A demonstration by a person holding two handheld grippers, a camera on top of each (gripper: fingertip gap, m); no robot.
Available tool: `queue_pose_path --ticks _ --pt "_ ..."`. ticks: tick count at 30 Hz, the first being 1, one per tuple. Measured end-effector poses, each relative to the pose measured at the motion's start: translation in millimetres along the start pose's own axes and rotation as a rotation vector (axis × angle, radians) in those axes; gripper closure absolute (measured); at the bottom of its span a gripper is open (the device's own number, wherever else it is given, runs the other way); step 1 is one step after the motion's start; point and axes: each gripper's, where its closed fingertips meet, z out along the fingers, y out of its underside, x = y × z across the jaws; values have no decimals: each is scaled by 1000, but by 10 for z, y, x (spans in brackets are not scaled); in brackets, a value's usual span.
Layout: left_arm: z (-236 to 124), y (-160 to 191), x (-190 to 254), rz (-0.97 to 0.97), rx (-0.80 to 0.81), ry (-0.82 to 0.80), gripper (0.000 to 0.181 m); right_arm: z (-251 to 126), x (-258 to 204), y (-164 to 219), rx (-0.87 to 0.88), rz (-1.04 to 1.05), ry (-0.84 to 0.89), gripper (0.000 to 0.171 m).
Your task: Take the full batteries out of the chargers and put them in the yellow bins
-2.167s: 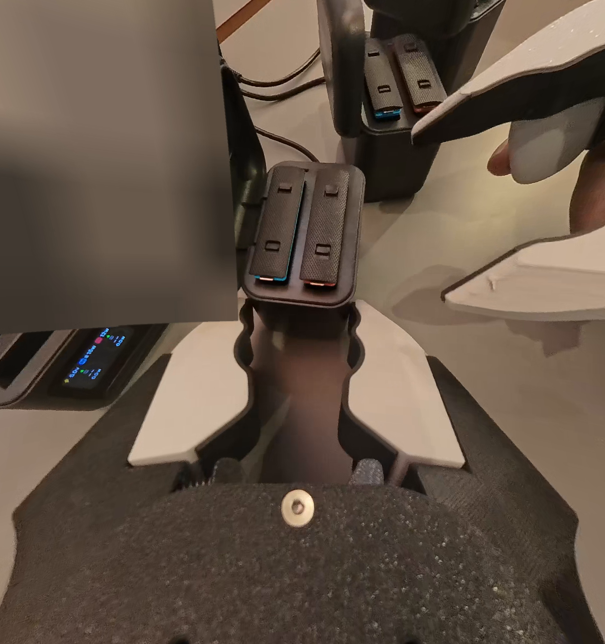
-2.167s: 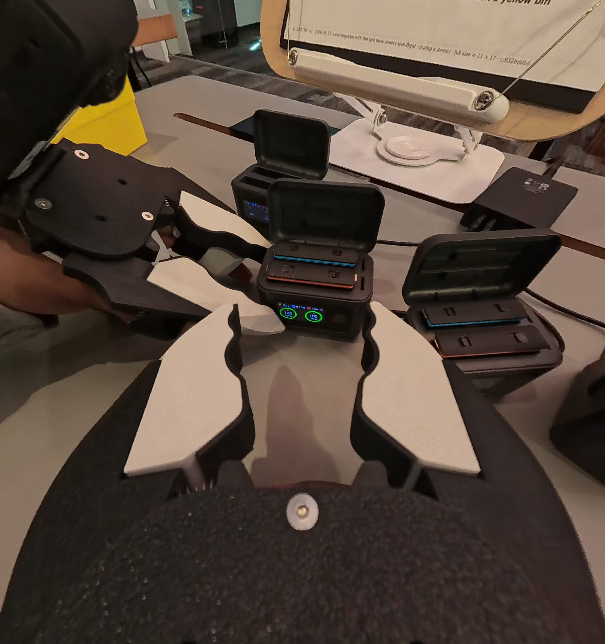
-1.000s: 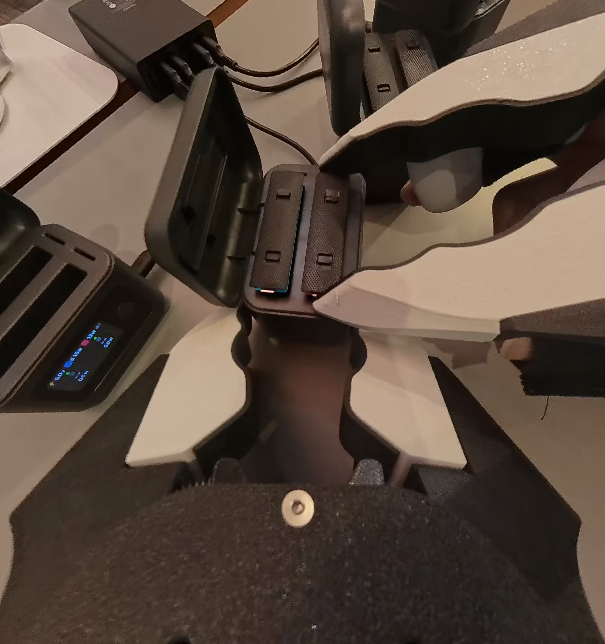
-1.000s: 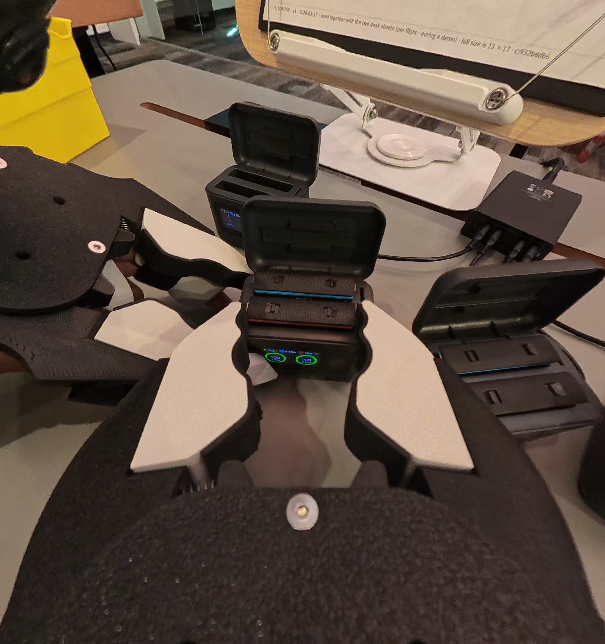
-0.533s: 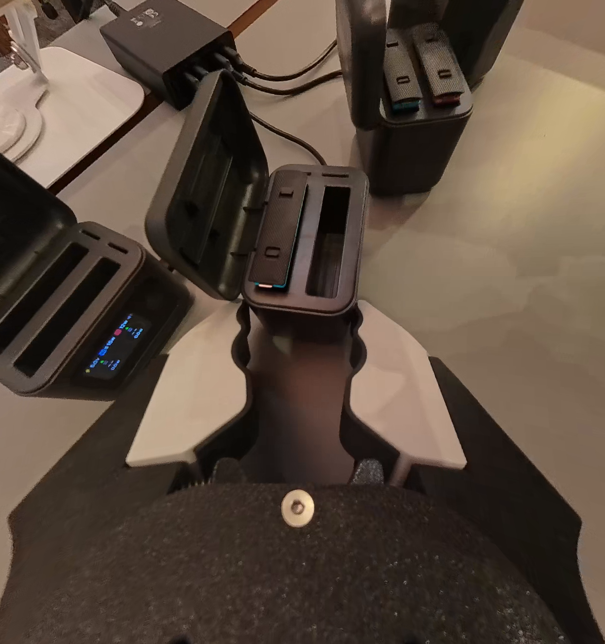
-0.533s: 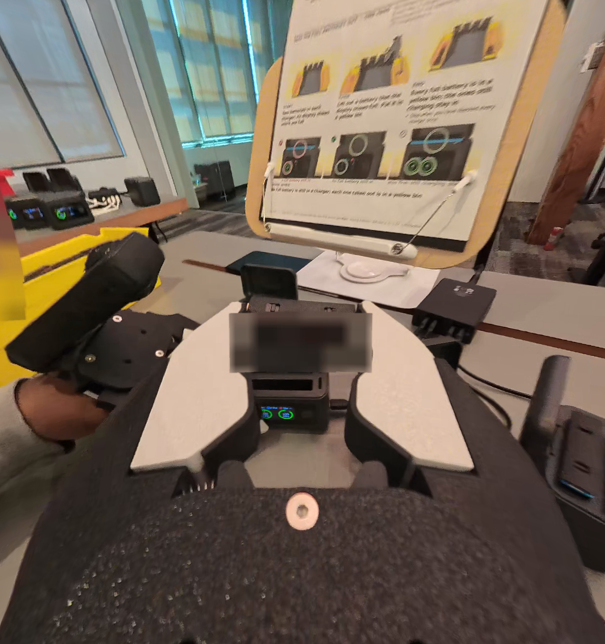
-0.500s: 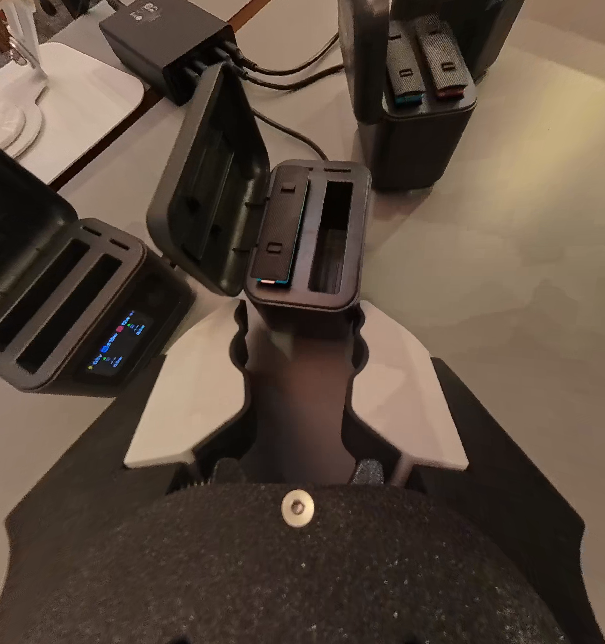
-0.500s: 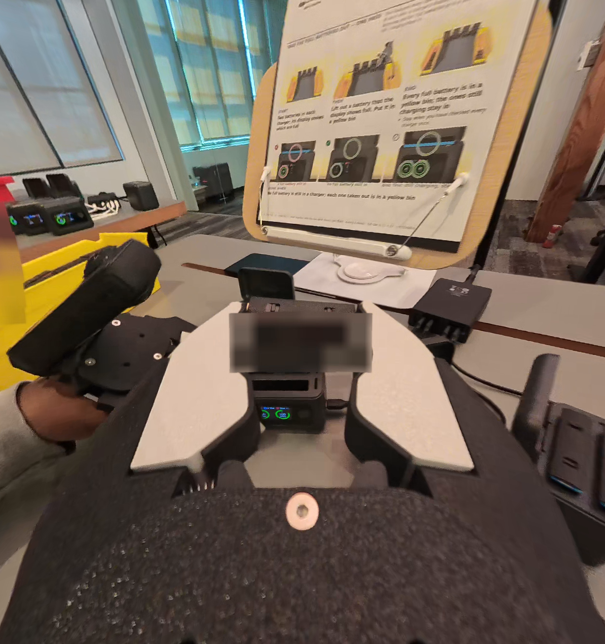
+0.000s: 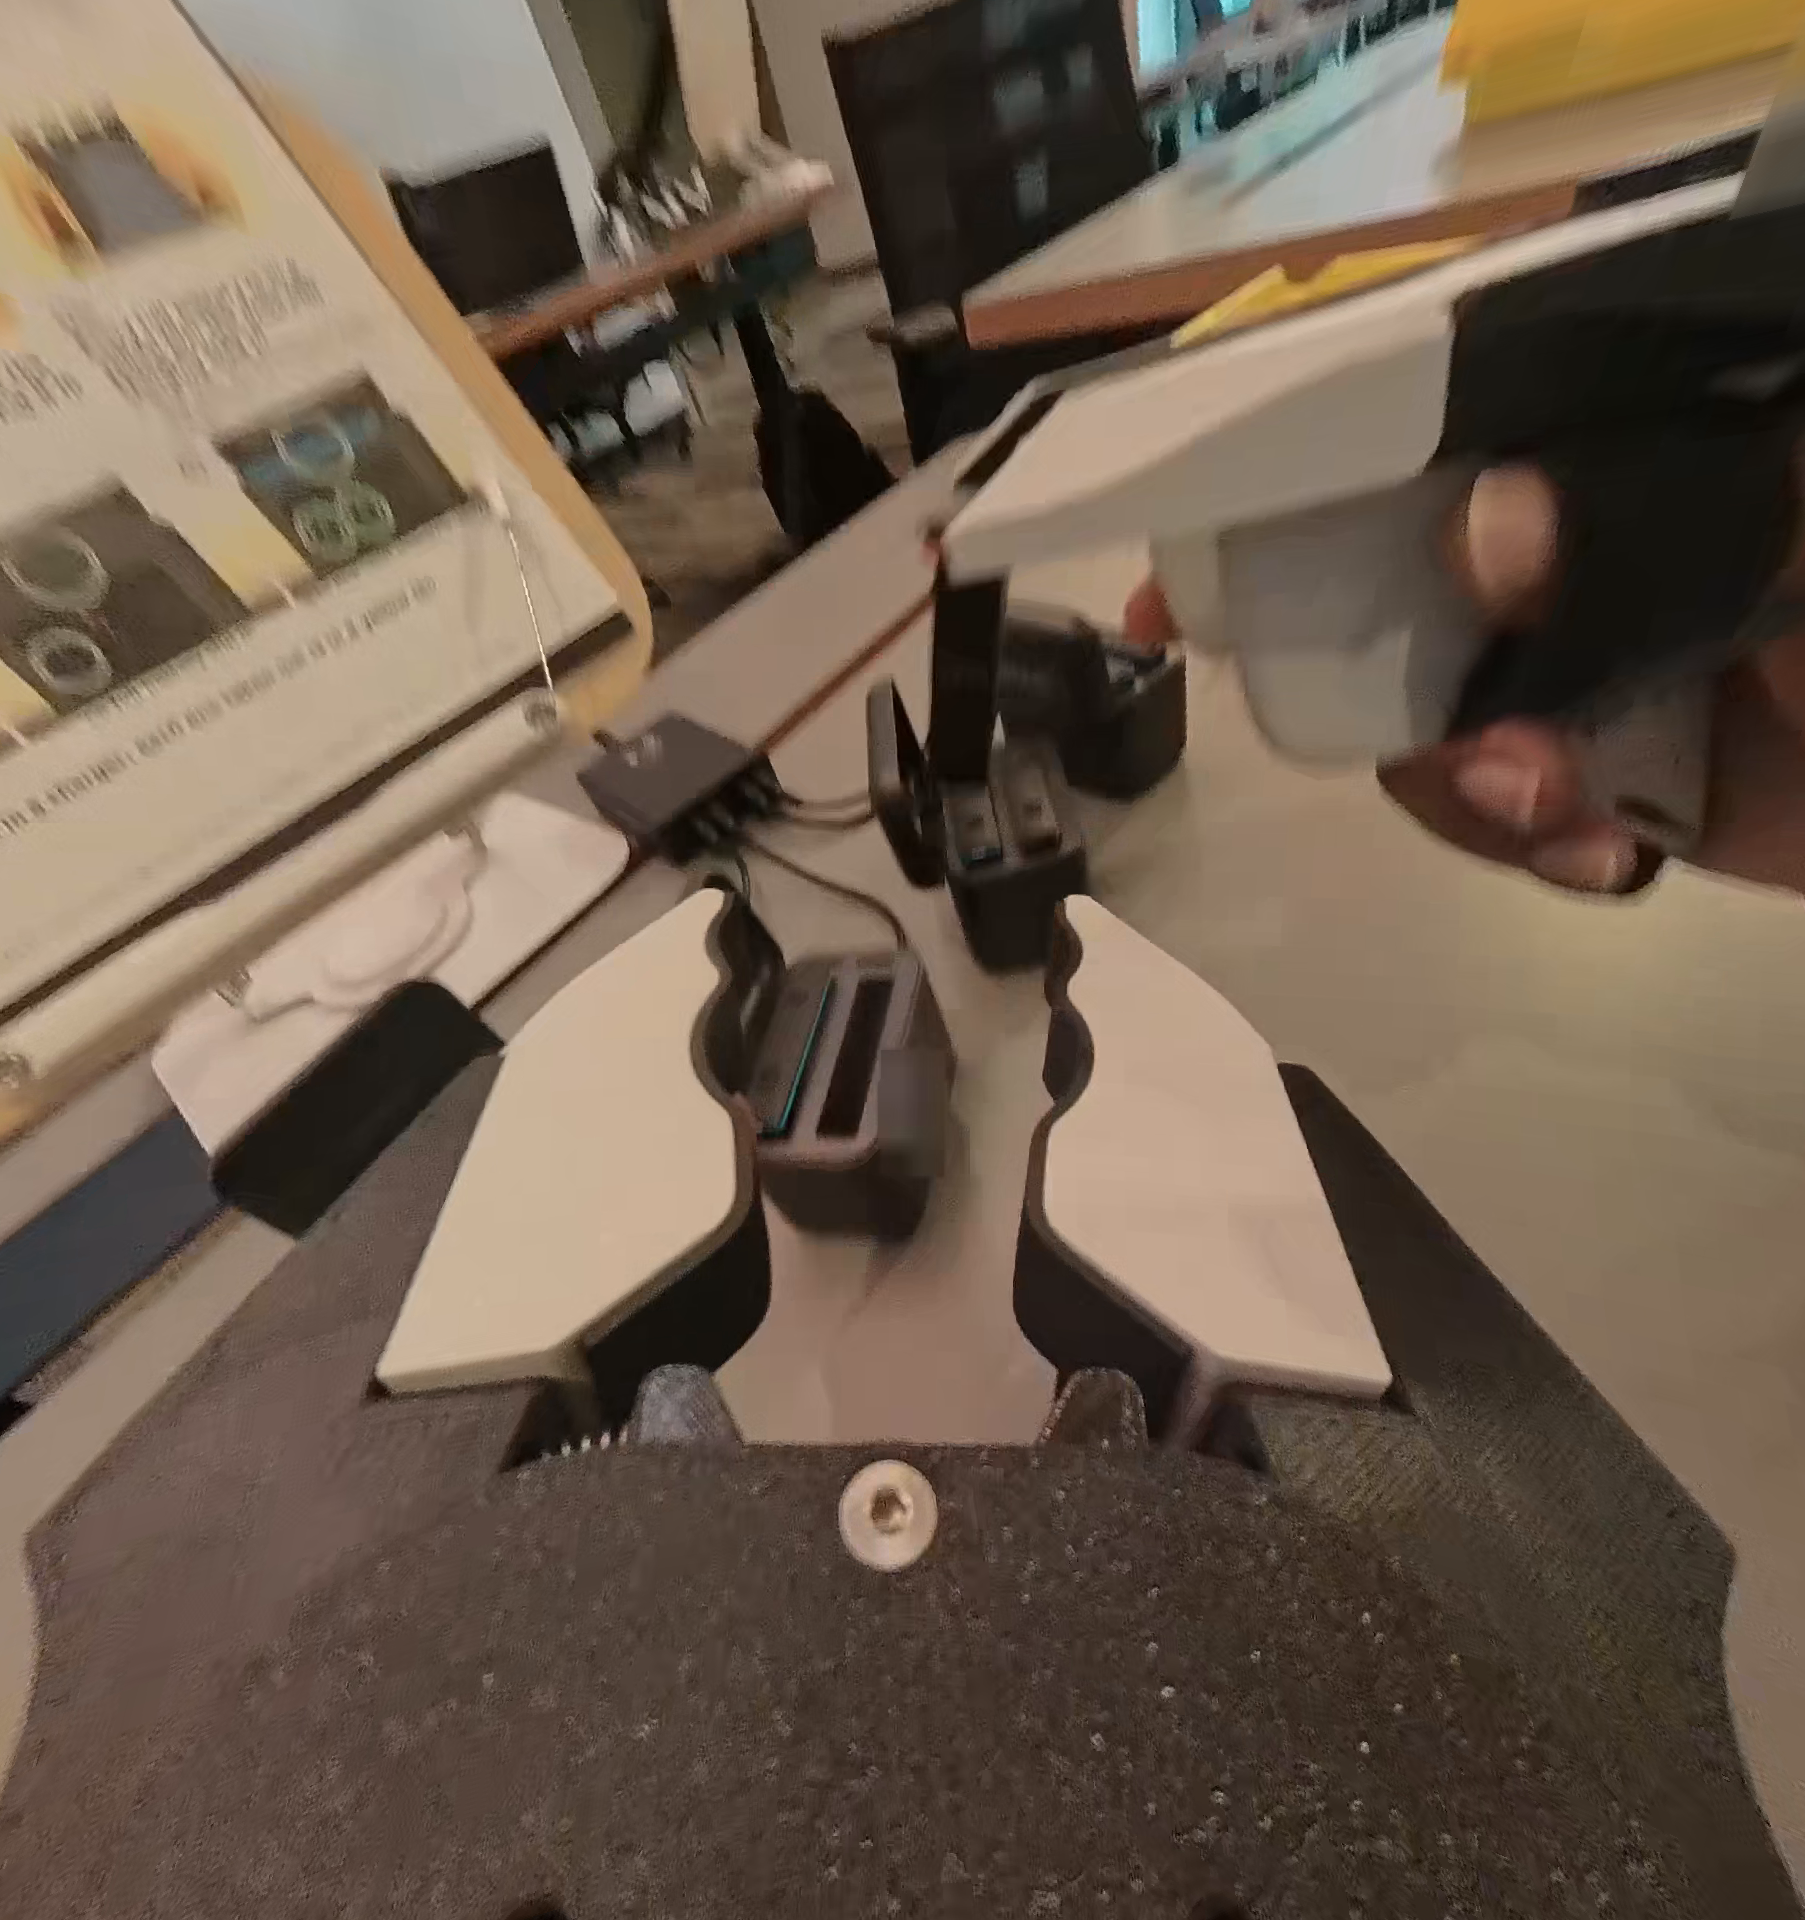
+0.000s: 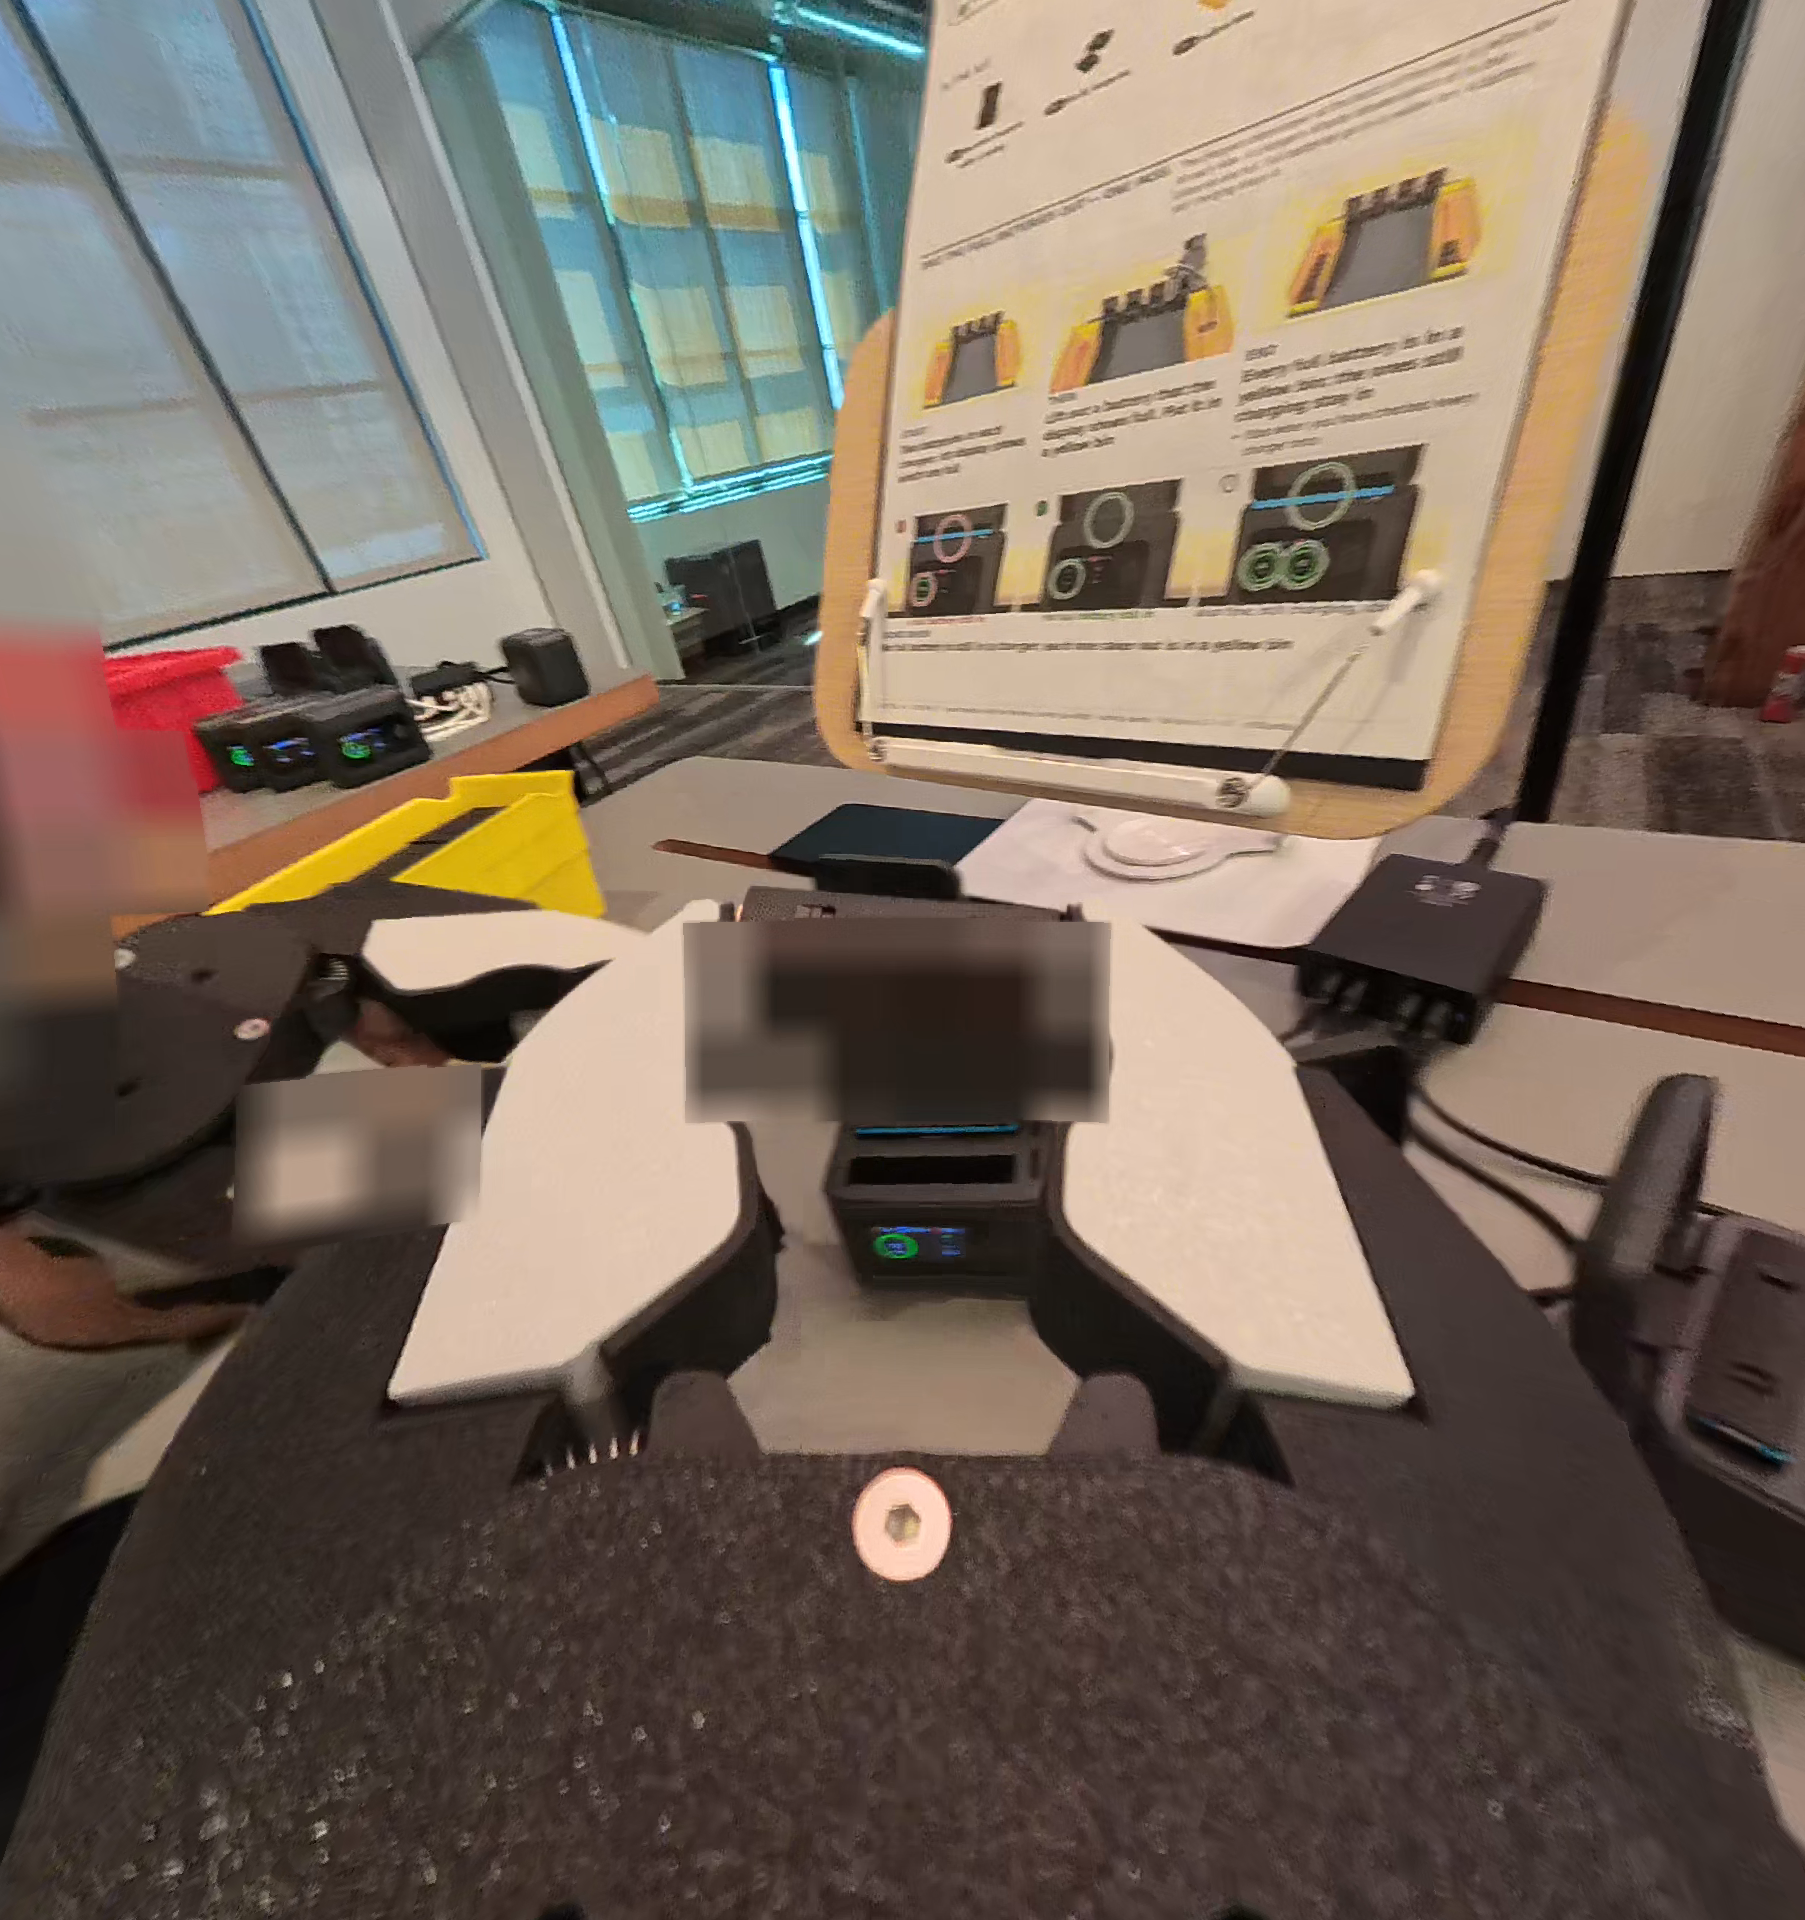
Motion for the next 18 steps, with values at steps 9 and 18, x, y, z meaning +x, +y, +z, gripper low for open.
queue_pose_path --ticks 9,18 --pt "-28 -221 274 28 140 61 170 -152 -396 89 -58 1 -95 112" --pt "-105 -201 680 -37 158 371 170 -654 -414 117 -348 -549 -460 116"
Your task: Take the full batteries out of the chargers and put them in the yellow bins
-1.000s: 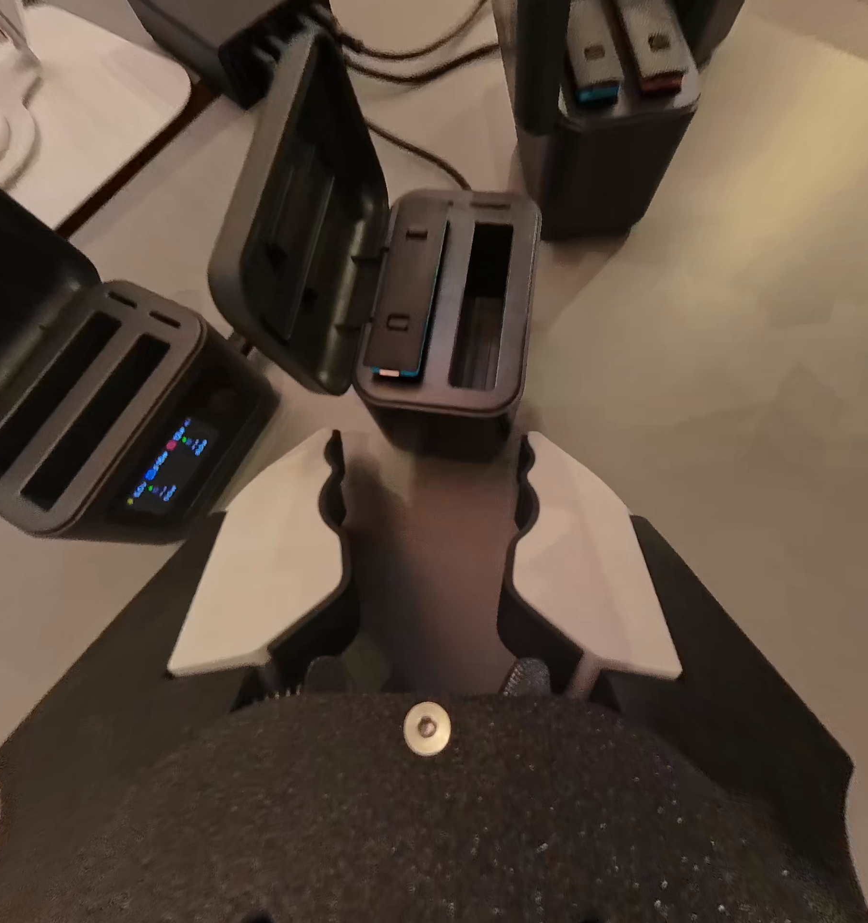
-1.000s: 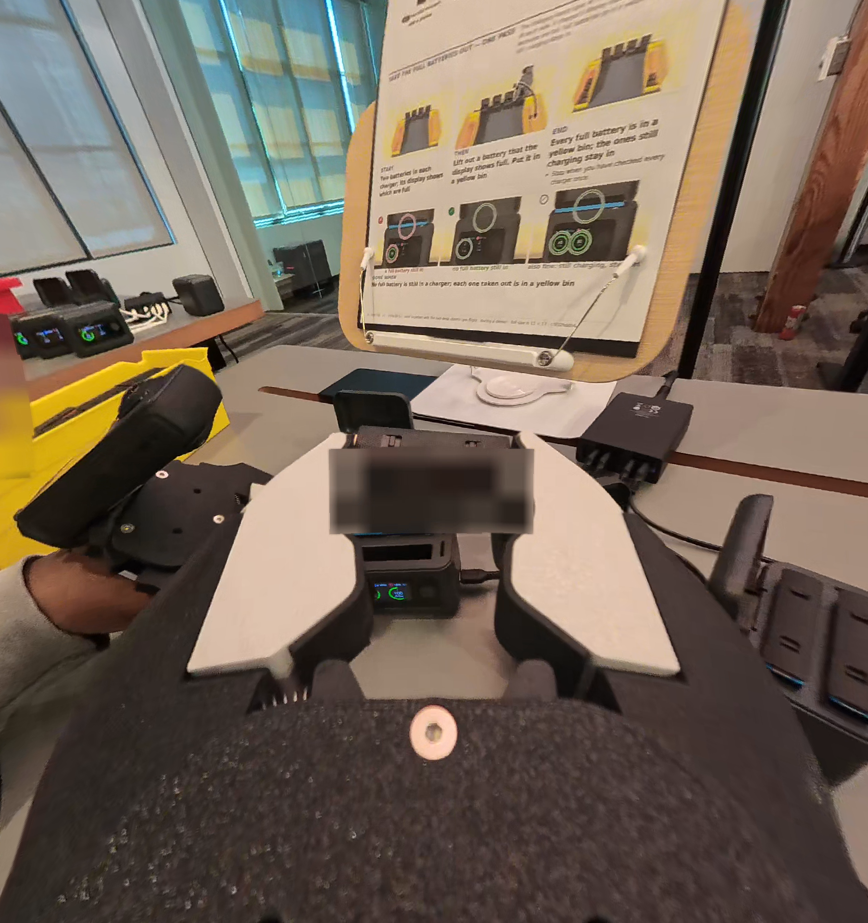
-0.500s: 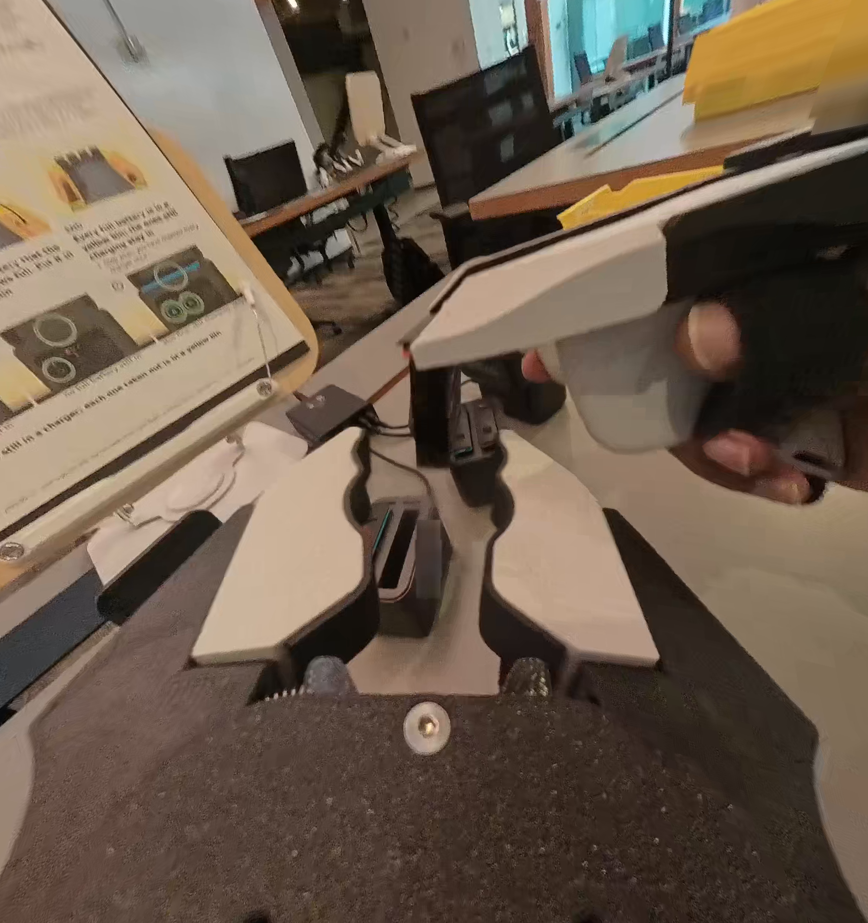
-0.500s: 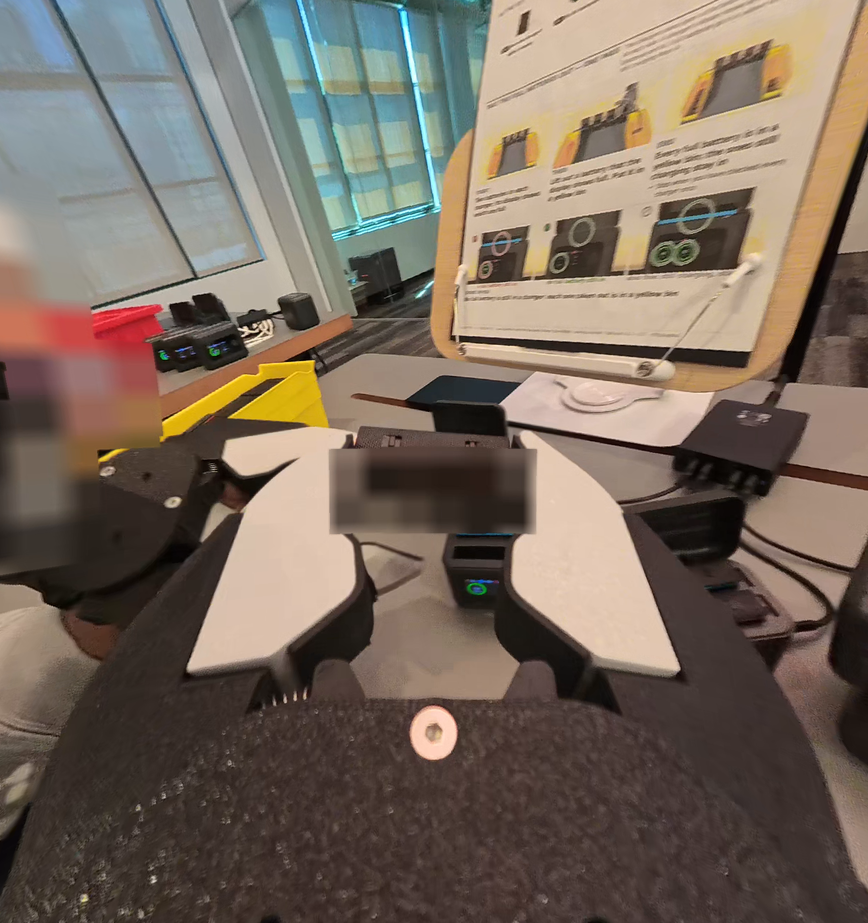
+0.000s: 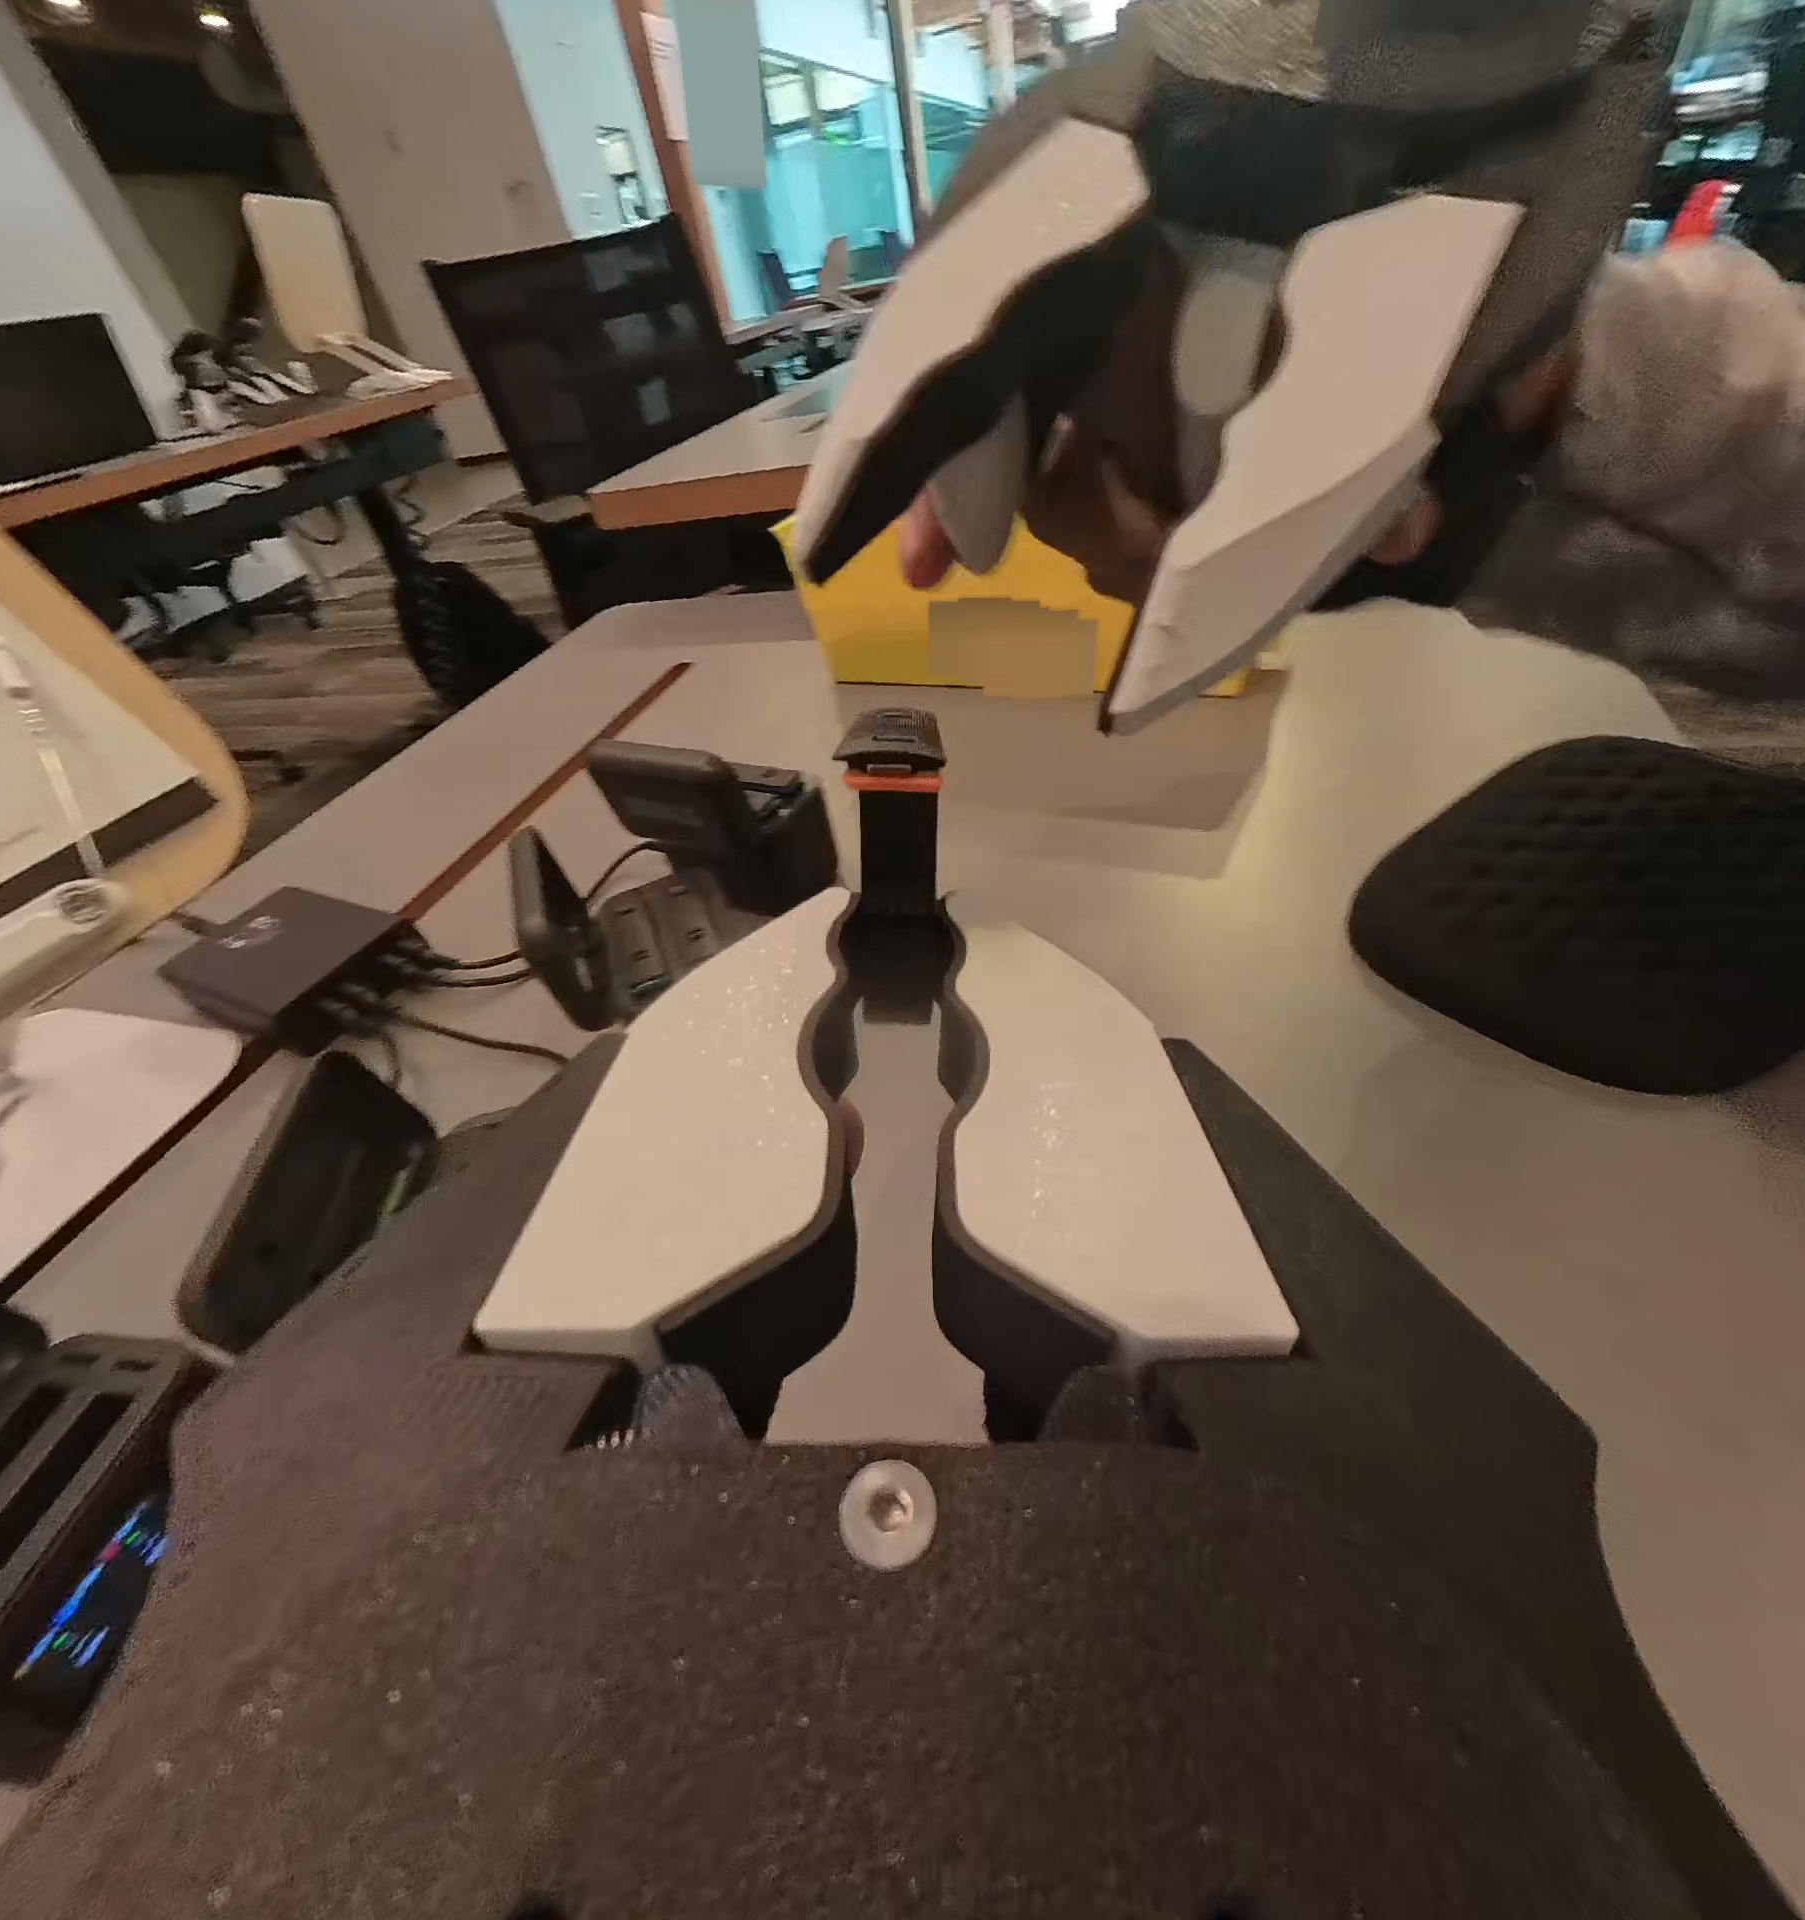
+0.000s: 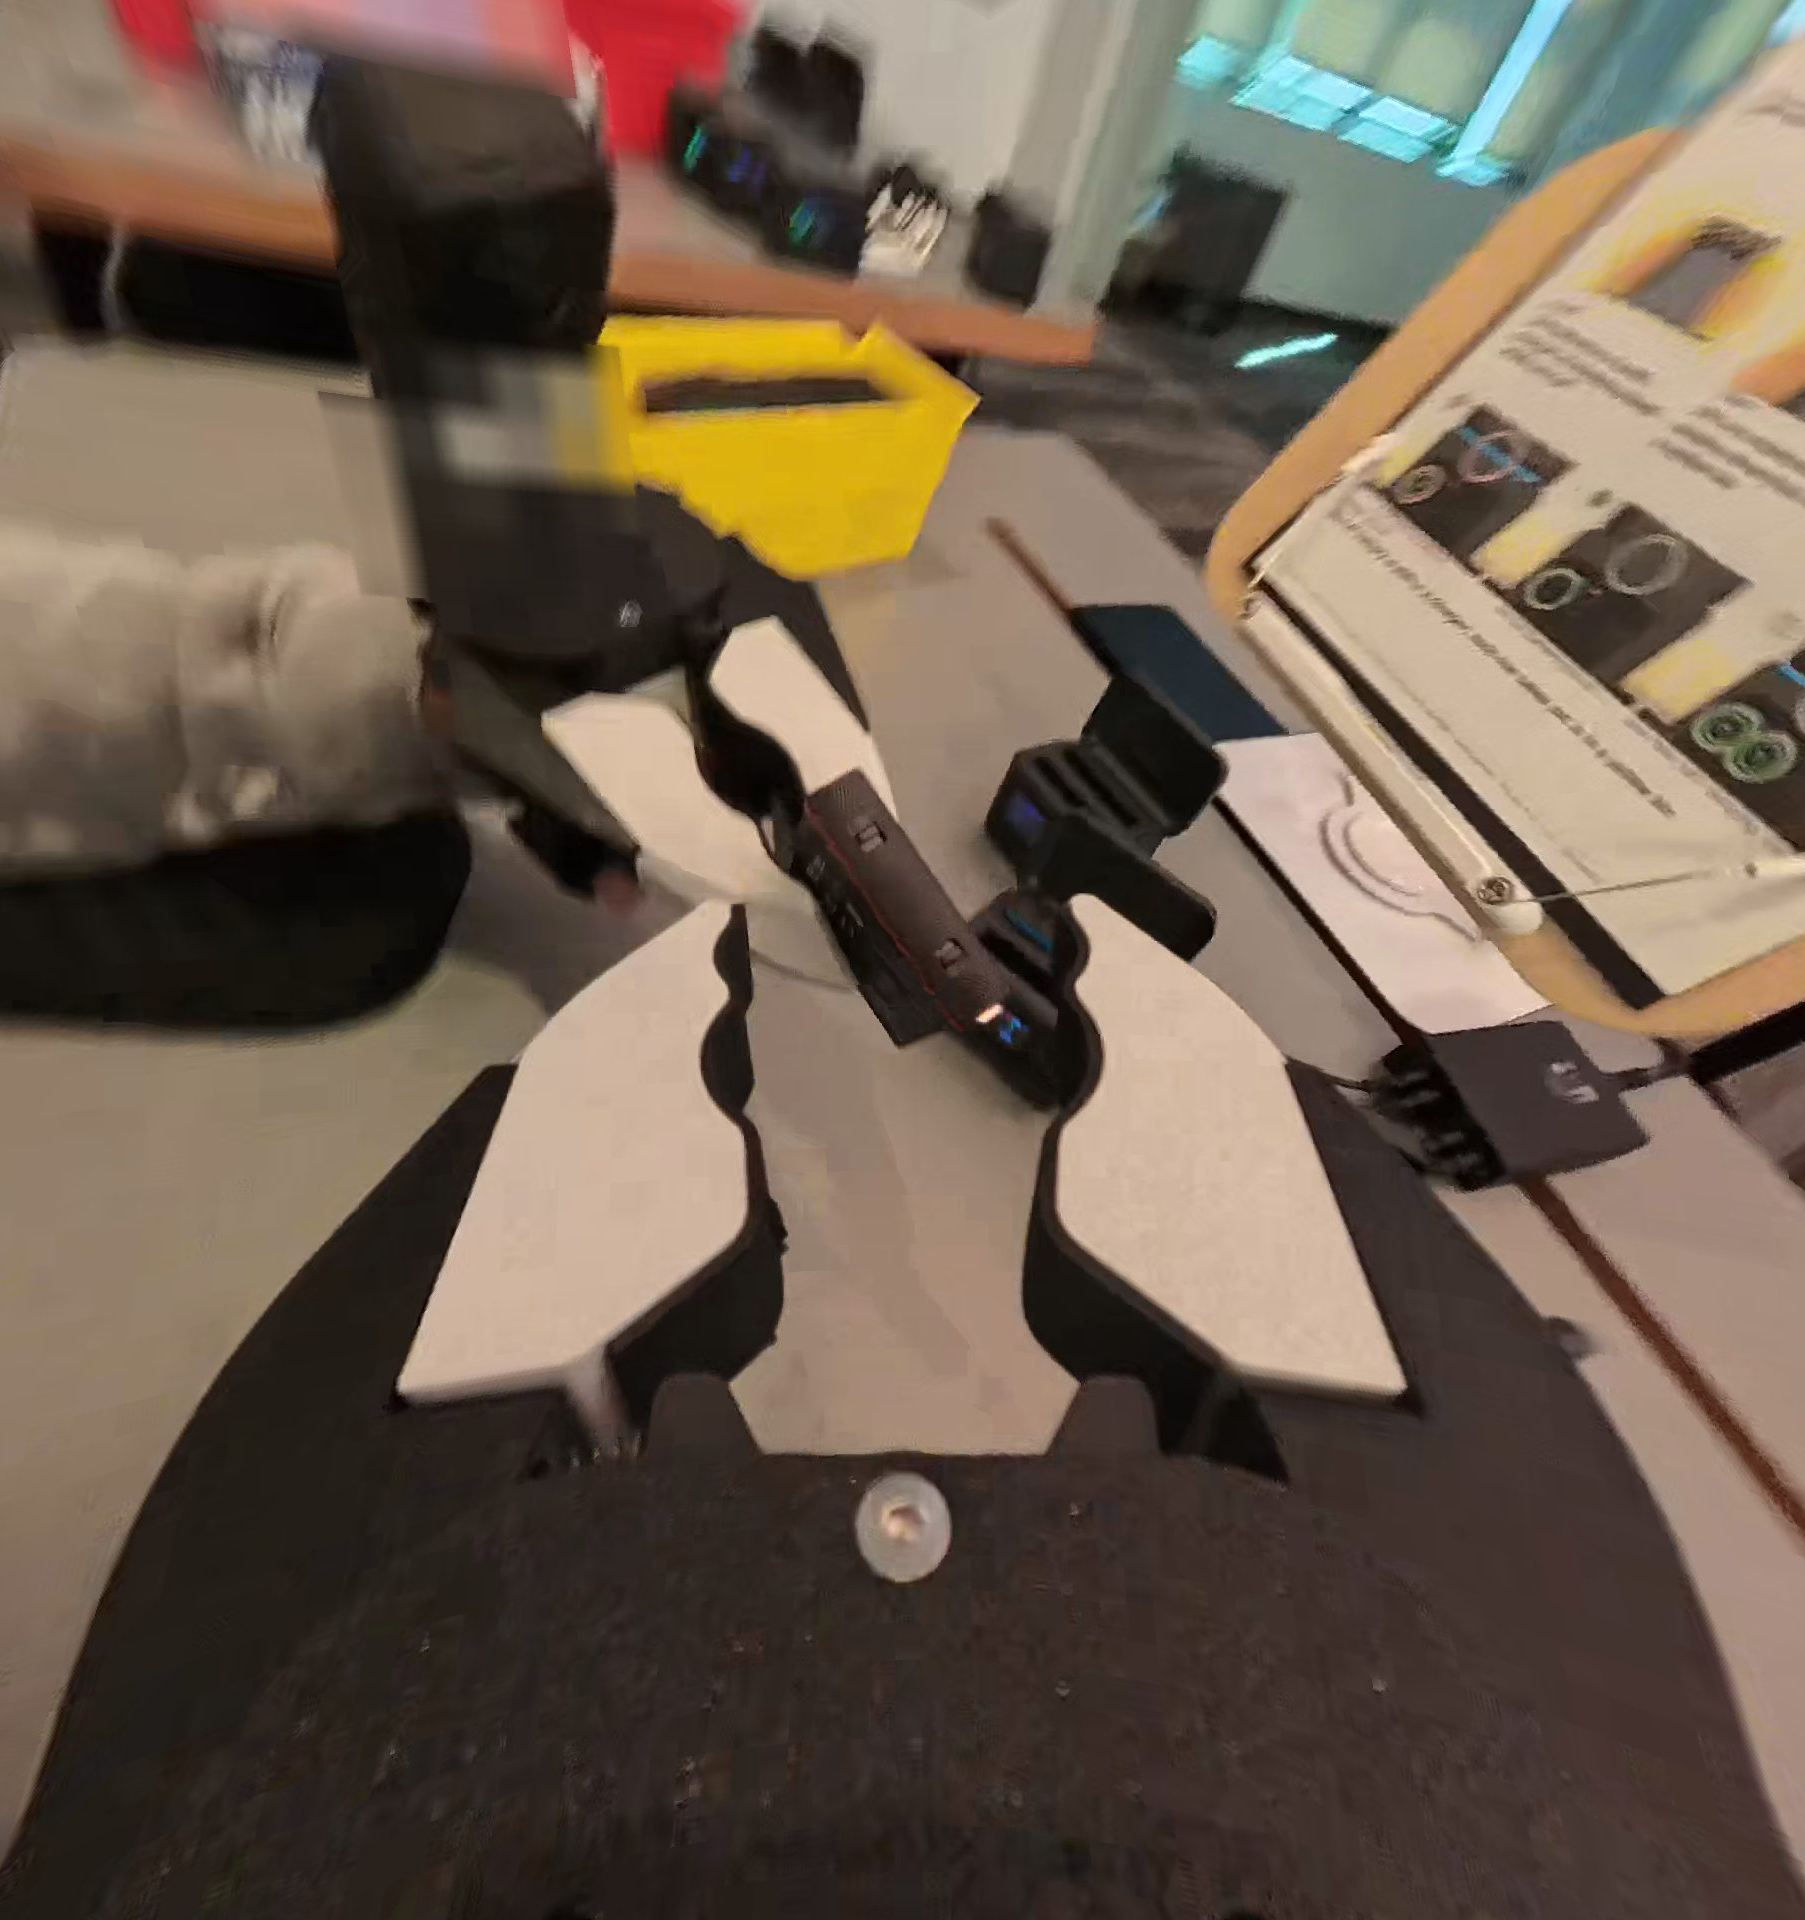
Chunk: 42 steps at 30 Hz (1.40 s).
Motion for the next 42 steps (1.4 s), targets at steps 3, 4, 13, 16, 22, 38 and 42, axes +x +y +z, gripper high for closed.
queue_pose_path --ticks 3,4,13,16,22,38,42 --pt "54 -16 181 14 -2 72 170 -85 -67 161 -181 -166 -114 117" --pt "77 -15 233 25 -9 85 170 -97 -107 206 -225 -201 -151 117" --pt "228 52 421 32 -24 129 167 -218 -234 389 -295 -336 -234 157" --pt "238 162 345 -10 -54 115 150 -570 127 315 -309 -349 -155 157" --pt "53 111 -196 -77 11 -114 150 -1917 1421 524 -502 -295 152 157" --pt "-529 604 -1165 -129 -56 -584 160 -2680 1278 2802 -1013 -91 -131 157" --pt "-490 691 -1160 -111 -91 -582 160 -2613 1280 2981 -1069 -161 -157 157"
